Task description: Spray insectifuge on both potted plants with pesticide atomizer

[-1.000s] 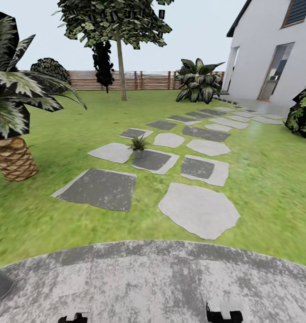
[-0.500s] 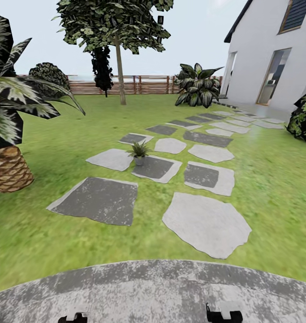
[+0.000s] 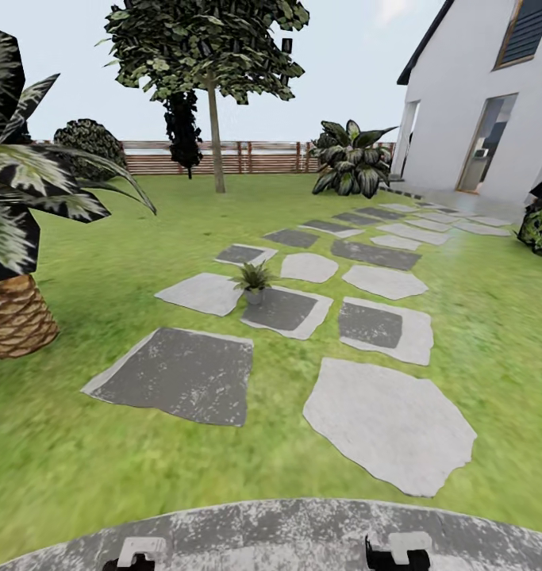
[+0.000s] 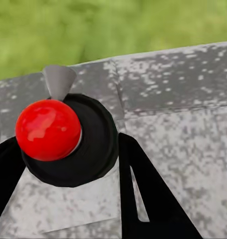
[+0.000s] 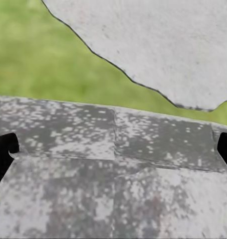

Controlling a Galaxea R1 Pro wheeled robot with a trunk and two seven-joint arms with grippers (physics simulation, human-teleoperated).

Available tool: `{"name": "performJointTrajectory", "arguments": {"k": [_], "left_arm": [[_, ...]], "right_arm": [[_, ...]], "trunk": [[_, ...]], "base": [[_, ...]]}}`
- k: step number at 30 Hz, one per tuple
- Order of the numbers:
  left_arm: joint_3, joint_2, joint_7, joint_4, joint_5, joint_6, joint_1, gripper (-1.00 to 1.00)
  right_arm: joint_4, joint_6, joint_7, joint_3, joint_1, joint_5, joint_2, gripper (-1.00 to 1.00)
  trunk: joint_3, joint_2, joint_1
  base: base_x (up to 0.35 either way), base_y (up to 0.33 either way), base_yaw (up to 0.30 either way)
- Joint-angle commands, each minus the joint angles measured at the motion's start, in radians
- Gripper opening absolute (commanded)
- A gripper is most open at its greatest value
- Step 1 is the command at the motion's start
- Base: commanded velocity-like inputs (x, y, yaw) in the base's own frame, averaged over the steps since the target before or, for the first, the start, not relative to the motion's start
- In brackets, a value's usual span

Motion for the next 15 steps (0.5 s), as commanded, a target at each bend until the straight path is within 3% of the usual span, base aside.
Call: {"name": "performJointTrajectory", "arguments": {"k": [1, 15], "left_arm": [[0.009, 0.0, -0.005, 0.001, -0.008, -0.003, -0.001, -1.0], [0.009, 0.001, -0.005, 0.002, -0.008, -0.003, -0.001, -1.0]], "right_arm": [[0.001, -0.003, -0.004, -0.008, -0.001, 0.011, 0.0, 1.0], [0.001, -0.003, -0.004, -0.008, 0.0, 0.011, 0.0, 1.0]], "trunk": [[0.001, 0.0, 0.0], [0.022, 0.0, 0.0]], "base": [[0.308, 0.172, 0.0], [0.308, 0.169, 0.0]]}}
